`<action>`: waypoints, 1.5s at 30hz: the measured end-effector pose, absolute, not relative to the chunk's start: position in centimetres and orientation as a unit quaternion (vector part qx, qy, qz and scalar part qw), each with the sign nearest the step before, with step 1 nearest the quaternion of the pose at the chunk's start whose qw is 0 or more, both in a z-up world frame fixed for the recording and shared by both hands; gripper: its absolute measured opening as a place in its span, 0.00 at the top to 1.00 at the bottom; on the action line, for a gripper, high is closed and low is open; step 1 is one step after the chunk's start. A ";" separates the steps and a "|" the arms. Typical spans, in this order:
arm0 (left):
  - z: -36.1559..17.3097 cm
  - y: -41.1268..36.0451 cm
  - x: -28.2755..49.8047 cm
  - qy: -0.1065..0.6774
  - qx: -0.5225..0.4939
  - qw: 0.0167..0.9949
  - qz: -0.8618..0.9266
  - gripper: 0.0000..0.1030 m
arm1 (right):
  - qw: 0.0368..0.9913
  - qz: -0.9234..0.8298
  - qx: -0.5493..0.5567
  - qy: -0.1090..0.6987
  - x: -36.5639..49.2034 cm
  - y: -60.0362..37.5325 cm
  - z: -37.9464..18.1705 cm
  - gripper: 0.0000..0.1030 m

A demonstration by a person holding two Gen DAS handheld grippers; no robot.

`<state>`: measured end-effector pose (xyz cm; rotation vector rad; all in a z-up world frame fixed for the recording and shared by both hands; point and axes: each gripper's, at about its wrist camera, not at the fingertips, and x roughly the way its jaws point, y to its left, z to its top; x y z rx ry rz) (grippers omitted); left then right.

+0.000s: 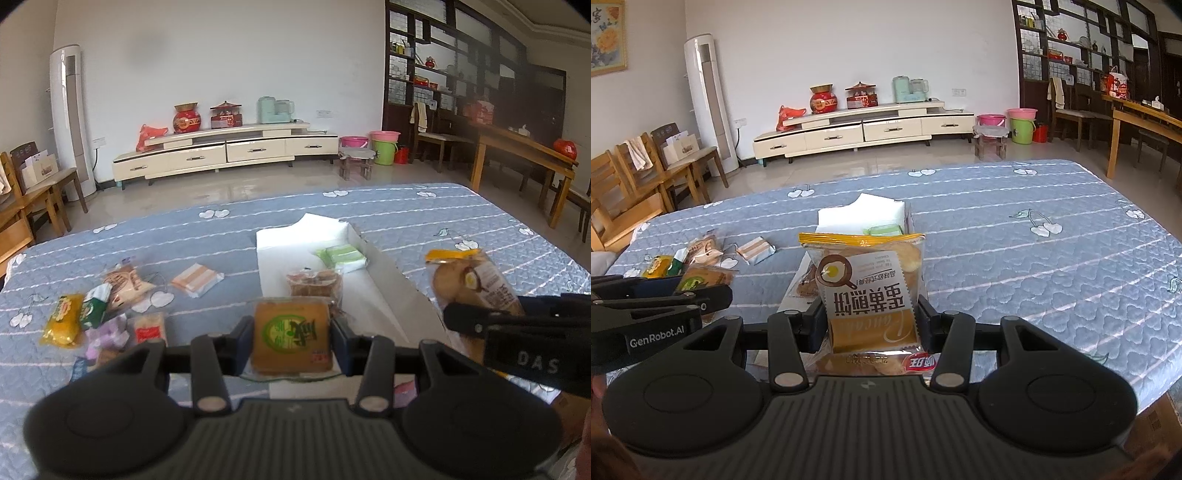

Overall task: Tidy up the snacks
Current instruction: 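Lower the bread bag into the tray with right tool while left tool lowers yellow packet, then open both tools and withdraw them from the white tray toward the snack pile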

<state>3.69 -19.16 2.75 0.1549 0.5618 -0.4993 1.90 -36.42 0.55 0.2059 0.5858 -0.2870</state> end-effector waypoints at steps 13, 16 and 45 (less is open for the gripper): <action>2.0 -21.3 5.7 0.285 0.082 0.922 -0.250 0.58 | 0.939 -0.139 0.100 0.297 2.9 -37.2 0.2 0.43; 1.7 -21.6 6.1 0.289 0.082 0.920 -0.251 0.58 | 0.938 -0.138 0.099 0.301 2.8 -37.3 0.1 0.43; -1.1 -24.2 8.4 0.326 0.056 0.895 -0.300 0.16 | 0.941 -0.178 0.095 0.272 0.3 -39.9 2.8 0.11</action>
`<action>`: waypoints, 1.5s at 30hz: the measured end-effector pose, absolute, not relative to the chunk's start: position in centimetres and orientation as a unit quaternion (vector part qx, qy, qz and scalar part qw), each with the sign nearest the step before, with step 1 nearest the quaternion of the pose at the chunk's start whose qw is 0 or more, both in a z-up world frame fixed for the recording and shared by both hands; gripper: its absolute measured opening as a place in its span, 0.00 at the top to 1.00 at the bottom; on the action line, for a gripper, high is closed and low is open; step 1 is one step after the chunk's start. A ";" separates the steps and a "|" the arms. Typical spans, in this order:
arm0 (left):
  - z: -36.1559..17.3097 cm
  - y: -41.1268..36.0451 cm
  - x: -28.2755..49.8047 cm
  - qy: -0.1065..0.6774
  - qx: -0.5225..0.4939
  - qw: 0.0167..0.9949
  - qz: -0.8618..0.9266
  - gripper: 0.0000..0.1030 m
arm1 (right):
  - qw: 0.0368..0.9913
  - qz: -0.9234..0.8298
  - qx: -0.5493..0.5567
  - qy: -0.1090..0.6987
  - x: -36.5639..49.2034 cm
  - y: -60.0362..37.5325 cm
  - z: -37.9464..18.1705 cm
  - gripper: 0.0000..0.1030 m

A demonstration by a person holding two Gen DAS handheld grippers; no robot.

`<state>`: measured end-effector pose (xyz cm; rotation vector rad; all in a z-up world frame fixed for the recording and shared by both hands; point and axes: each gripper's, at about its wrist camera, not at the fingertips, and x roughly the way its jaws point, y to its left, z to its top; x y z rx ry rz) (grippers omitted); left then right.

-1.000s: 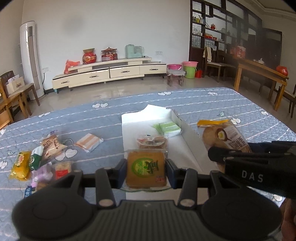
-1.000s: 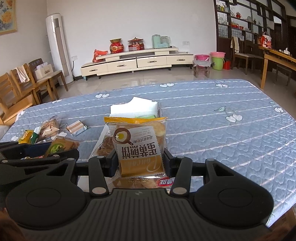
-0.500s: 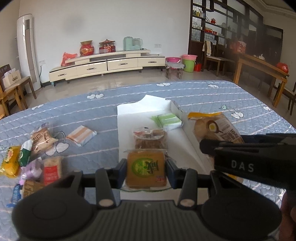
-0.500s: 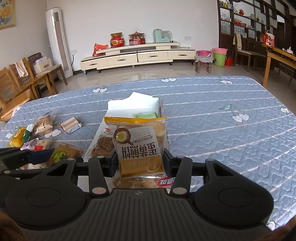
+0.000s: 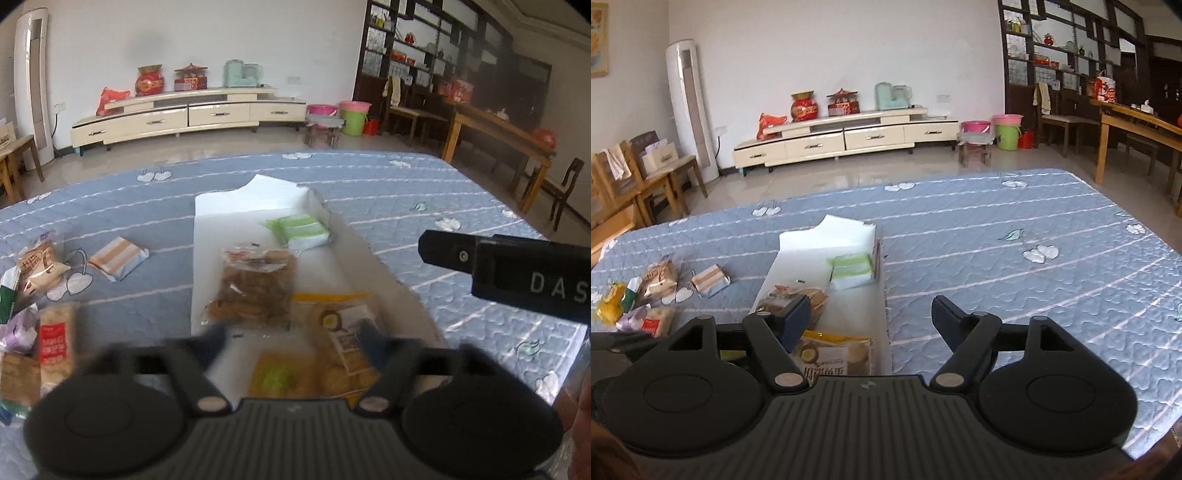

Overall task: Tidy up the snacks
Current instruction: 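Open both tools and withdraw them from the white tray toward the snack pile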

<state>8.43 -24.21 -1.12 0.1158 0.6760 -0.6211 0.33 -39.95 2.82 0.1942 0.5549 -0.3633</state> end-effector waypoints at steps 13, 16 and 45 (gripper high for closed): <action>2.0 -20.3 7.0 0.308 0.072 0.922 -0.223 0.16 | 0.947 -0.169 0.079 0.263 -0.8 -37.2 4.0 0.03; 2.5 -19.1 6.5 0.300 0.076 0.928 -0.207 0.16 | 0.947 -0.163 0.081 0.265 -0.9 -36.4 4.0 0.01; 4.1 -9.8 4.5 0.276 0.050 0.951 -0.130 0.16 | 0.958 -0.084 0.043 0.269 0.5 -28.9 4.1 0.00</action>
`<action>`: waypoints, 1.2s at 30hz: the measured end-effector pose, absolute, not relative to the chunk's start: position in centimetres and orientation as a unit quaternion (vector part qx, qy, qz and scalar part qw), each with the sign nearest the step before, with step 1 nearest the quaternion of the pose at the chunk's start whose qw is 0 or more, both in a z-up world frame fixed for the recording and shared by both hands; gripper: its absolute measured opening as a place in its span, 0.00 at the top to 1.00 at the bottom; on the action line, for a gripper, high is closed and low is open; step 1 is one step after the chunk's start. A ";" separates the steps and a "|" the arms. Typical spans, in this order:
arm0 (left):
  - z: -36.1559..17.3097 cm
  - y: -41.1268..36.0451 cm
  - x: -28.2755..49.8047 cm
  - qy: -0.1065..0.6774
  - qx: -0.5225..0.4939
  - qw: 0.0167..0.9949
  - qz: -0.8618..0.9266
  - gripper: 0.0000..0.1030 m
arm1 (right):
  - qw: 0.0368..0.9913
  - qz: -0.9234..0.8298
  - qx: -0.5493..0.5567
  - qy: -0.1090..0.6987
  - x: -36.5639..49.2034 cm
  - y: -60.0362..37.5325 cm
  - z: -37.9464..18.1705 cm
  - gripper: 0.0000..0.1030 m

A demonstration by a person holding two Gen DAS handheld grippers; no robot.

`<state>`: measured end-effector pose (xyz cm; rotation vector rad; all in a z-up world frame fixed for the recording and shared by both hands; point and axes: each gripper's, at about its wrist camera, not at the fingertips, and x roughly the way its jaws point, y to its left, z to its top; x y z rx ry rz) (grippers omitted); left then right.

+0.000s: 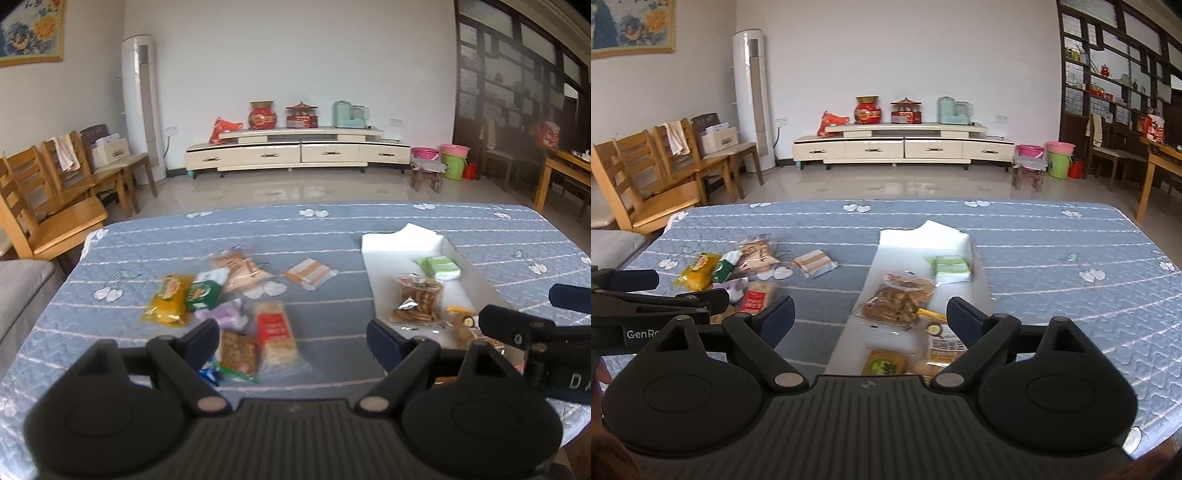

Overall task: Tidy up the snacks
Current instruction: 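Open both tools and withdraw them from the white tray toward the snack pile, then grasp the blue chip bag with left tool while right tool grasps red-label cracker bag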

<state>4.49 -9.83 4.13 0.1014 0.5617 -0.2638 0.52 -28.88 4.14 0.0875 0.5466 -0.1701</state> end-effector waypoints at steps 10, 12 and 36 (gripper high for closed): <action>3.9 -6.5 4.3 0.279 0.030 0.954 -0.101 0.16 | 0.959 -0.054 0.031 0.277 1.4 -26.3 3.6 0.00; 3.7 -5.9 4.3 0.280 0.029 0.955 -0.097 0.16 | 0.959 -0.049 0.029 0.278 1.6 -25.9 3.5 0.00; 0.4 0.8 5.6 0.309 -0.006 0.950 -0.037 0.16 | 0.951 0.005 0.016 0.308 4.9 -22.2 0.7 0.00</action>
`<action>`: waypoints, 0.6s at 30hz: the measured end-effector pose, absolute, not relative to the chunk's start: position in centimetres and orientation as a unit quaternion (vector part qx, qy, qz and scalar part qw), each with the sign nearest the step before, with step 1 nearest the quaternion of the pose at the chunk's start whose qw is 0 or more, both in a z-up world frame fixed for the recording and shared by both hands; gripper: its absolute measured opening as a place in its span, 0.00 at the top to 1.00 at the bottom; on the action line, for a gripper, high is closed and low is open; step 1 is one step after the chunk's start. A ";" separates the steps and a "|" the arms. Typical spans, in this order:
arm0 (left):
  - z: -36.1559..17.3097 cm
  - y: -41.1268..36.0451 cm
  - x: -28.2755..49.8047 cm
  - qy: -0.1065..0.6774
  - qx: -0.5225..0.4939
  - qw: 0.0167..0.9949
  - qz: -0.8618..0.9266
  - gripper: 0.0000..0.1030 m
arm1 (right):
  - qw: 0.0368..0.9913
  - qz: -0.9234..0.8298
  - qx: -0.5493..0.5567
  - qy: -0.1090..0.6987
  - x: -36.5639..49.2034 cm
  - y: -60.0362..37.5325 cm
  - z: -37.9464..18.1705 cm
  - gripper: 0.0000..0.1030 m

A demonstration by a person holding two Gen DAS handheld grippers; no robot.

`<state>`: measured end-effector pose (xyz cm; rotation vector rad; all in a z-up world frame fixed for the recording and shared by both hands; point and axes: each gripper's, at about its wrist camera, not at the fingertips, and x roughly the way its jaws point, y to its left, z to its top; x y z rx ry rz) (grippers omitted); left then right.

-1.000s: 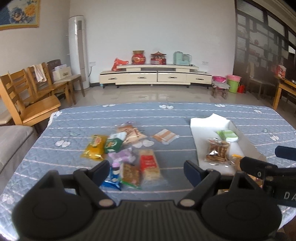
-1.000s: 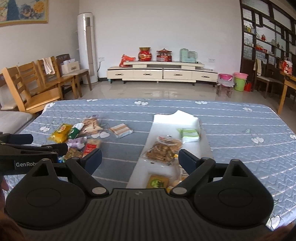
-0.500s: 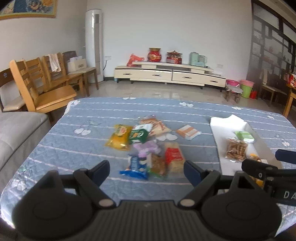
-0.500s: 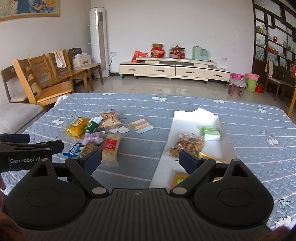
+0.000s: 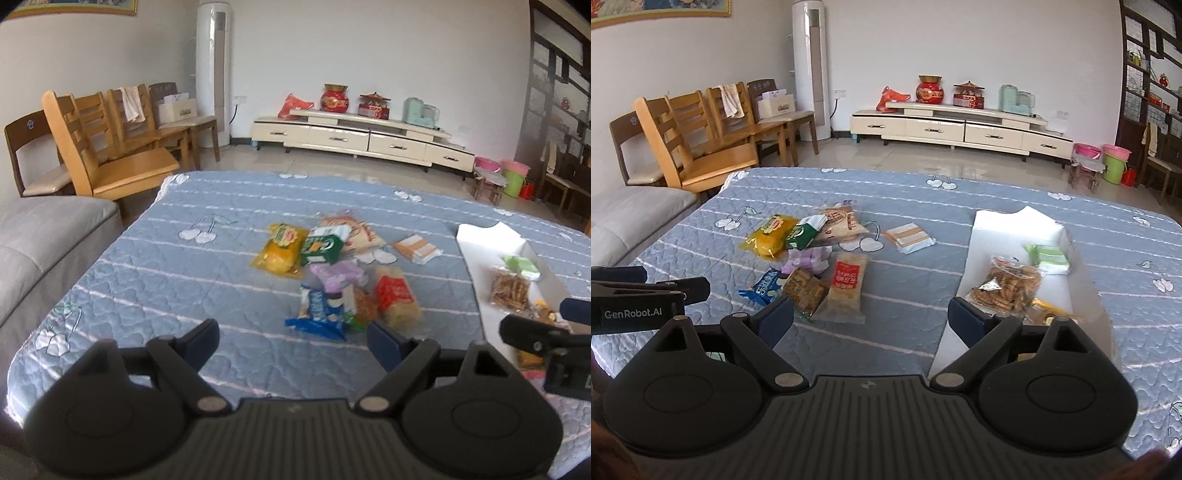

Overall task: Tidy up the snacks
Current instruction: 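Grasp the blue chip bag with left tool while right tool grasps red-label cracker bag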

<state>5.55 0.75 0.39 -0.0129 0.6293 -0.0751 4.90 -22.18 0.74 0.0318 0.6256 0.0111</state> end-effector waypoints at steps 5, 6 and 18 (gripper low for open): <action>-1.1 1.5 7.0 0.325 -0.010 0.946 -0.022 0.16 | 0.948 0.009 0.019 0.316 5.4 -22.1 -0.1 0.00; -1.5 1.6 7.5 0.327 -0.009 0.945 -0.022 0.16 | 0.948 0.010 0.019 0.318 5.5 -22.1 -0.3 0.00; -5.6 -0.6 15.2 0.353 0.028 0.933 -0.063 0.16 | 0.943 0.001 0.024 0.332 6.5 -23.3 -1.7 0.00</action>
